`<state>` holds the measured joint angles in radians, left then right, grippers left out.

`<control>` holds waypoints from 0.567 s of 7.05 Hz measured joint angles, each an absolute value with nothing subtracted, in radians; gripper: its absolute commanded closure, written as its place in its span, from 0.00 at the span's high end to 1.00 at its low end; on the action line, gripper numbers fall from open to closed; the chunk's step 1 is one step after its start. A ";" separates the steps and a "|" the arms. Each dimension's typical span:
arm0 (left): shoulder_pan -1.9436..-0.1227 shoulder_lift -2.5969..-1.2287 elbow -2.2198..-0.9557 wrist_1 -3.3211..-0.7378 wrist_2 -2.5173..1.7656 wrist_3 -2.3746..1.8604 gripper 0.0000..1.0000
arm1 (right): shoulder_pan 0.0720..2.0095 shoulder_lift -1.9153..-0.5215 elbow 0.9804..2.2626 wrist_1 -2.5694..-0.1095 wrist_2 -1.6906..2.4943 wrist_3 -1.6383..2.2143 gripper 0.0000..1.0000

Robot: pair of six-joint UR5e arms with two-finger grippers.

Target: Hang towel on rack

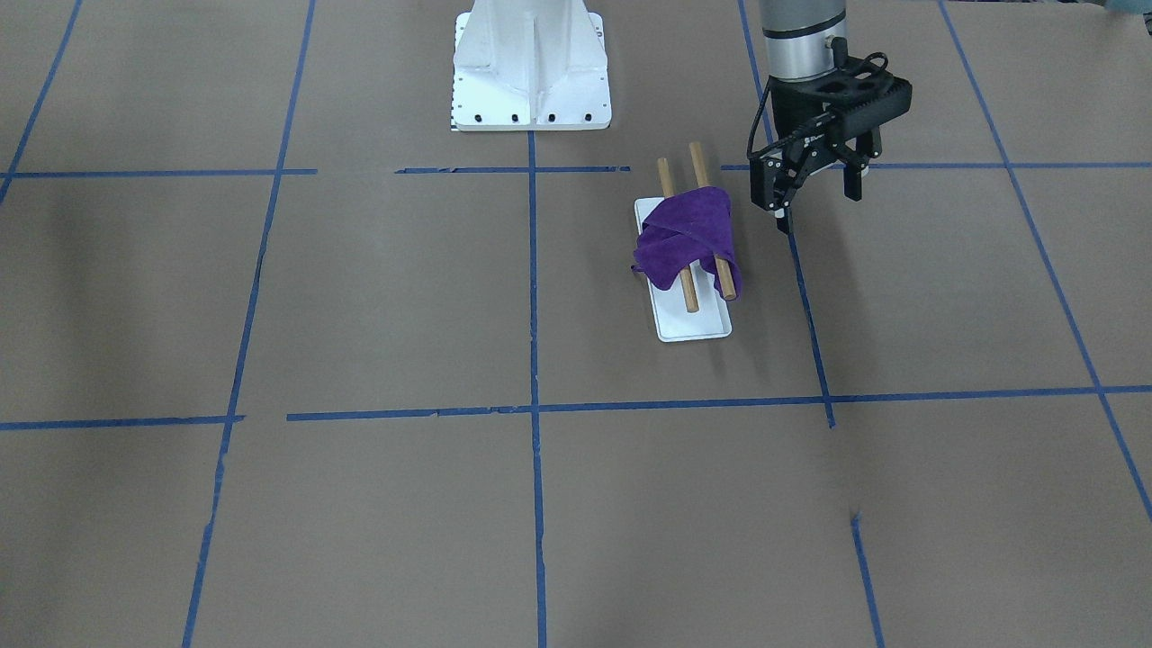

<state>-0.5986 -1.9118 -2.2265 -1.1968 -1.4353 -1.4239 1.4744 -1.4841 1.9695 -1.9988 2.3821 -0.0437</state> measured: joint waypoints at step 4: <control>-0.888 -1.914 -2.118 -1.346 -1.775 -0.969 1.00 | 1.506 -1.510 1.878 -1.871 2.386 -0.046 1.00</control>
